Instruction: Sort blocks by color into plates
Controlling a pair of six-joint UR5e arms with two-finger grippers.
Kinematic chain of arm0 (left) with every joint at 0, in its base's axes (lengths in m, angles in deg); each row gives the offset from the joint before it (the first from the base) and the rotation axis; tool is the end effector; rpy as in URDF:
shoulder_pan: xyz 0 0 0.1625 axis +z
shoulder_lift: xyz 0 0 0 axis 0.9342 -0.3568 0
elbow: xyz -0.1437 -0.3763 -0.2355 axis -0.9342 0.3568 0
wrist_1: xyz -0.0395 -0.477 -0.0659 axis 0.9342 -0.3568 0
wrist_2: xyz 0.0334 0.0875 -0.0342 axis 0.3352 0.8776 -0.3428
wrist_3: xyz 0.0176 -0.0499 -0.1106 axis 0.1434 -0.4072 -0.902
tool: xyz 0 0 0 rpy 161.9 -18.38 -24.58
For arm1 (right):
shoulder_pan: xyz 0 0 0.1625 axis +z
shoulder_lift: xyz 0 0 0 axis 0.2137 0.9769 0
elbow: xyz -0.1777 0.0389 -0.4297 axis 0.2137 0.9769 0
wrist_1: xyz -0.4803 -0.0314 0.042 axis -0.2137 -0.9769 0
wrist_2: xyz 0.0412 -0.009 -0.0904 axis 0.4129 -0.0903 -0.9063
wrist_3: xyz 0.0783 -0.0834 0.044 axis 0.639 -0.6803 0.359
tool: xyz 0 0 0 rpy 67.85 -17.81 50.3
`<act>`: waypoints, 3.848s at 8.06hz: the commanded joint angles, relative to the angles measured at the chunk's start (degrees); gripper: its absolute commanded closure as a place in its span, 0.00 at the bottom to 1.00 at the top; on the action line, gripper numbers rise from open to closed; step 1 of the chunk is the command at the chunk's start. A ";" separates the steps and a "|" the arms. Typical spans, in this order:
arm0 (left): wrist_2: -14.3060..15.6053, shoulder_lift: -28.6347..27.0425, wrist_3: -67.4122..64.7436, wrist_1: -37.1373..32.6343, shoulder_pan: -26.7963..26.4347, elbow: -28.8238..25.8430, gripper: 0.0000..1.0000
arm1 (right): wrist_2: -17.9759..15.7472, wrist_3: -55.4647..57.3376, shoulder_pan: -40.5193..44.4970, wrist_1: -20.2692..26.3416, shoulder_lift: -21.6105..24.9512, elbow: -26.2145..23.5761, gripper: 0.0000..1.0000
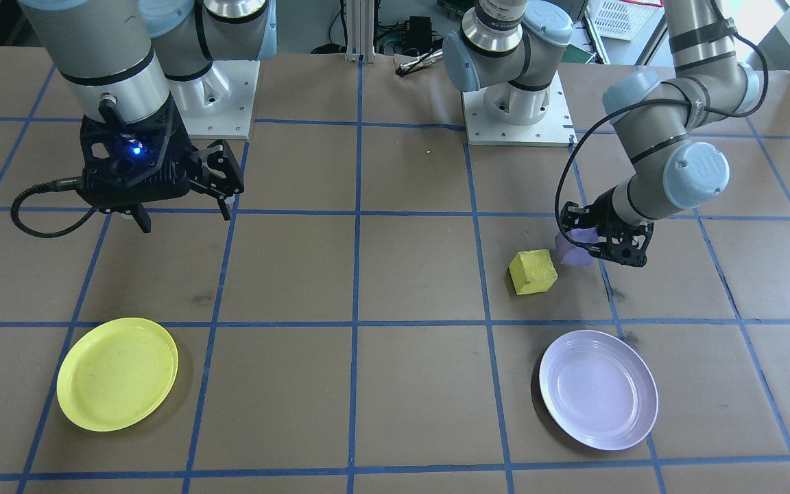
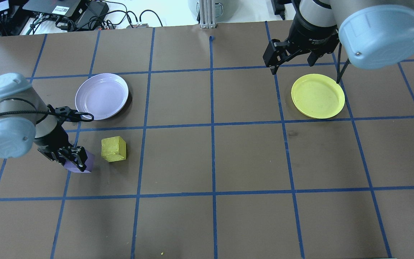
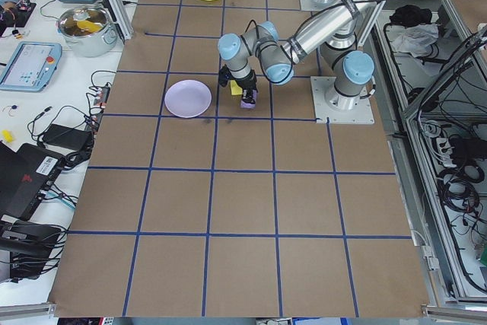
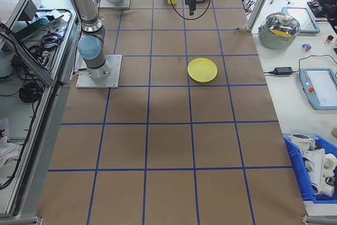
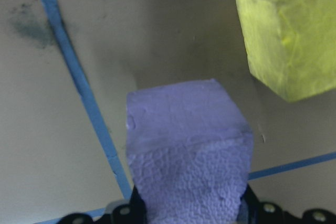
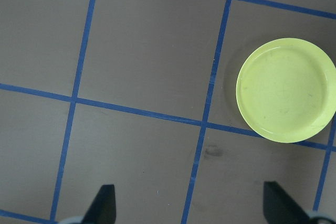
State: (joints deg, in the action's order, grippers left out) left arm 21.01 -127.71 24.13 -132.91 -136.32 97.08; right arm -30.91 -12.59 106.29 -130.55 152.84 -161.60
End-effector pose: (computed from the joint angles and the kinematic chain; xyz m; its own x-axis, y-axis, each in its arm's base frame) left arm 0.0764 -0.4999 0.2013 -0.9774 0.1849 0.1026 0.2075 0.9318 0.2980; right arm 0.1772 -0.6005 0.4890 -0.9806 -0.1961 -0.0016 -0.1945 0.9736 -0.1193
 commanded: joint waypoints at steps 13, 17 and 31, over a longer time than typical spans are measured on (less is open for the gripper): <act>-0.66 -26.87 -9.73 -13.45 -7.84 -41.53 0.37 | 0.08 -0.17 0.00 -0.36 0.00 -0.74 0.00; -0.40 -23.73 -10.87 -14.20 -9.24 -41.53 0.04 | 0.08 -0.17 0.00 -0.54 0.00 -0.74 0.00; -7.96 -13.08 -25.58 -6.93 -10.04 -14.39 0.06 | 0.26 -0.17 0.00 -0.80 0.00 -0.74 0.00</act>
State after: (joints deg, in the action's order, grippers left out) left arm 13.14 -140.26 -4.58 -142.61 -146.43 79.87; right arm -30.71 -12.80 106.29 -131.34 152.84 -162.34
